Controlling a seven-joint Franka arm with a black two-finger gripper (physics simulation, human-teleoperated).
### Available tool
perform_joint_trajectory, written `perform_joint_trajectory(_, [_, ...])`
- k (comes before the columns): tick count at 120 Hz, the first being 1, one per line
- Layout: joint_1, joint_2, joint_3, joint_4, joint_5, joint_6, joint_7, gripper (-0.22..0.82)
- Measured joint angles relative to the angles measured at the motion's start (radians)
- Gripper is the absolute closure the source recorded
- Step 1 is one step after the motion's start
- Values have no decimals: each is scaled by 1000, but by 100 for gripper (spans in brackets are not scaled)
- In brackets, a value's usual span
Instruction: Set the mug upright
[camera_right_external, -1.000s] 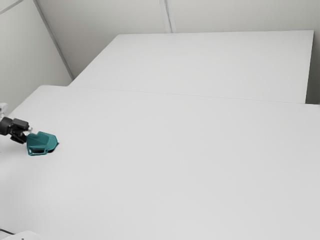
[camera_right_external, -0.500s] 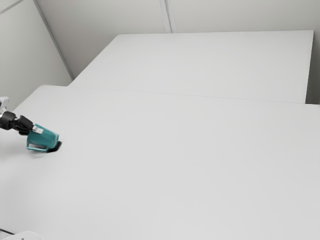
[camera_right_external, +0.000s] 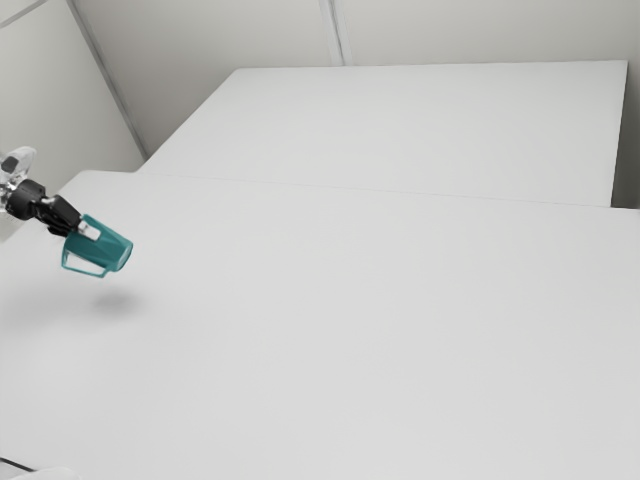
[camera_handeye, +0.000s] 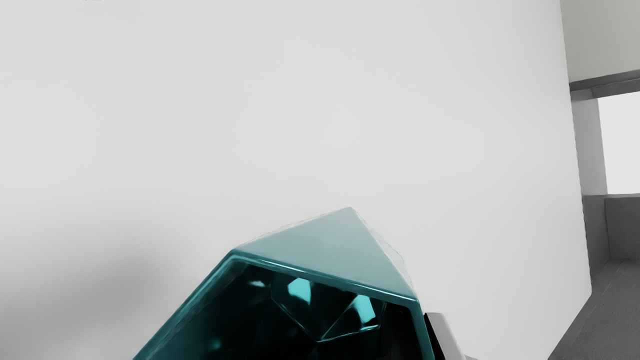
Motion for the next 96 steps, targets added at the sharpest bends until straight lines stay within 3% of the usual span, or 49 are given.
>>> perform_joint_trajectory(22, [-203,-210,-15,-218,201,235,-72,78])
perform_joint_trajectory(35, [-343,-285,-16,-290,330,355,-142,78])
perform_joint_trajectory(65, [-535,-365,-15,-410,484,526,-320,79])
perform_joint_trajectory(96, [-752,-404,-5,-502,607,617,-525,78])
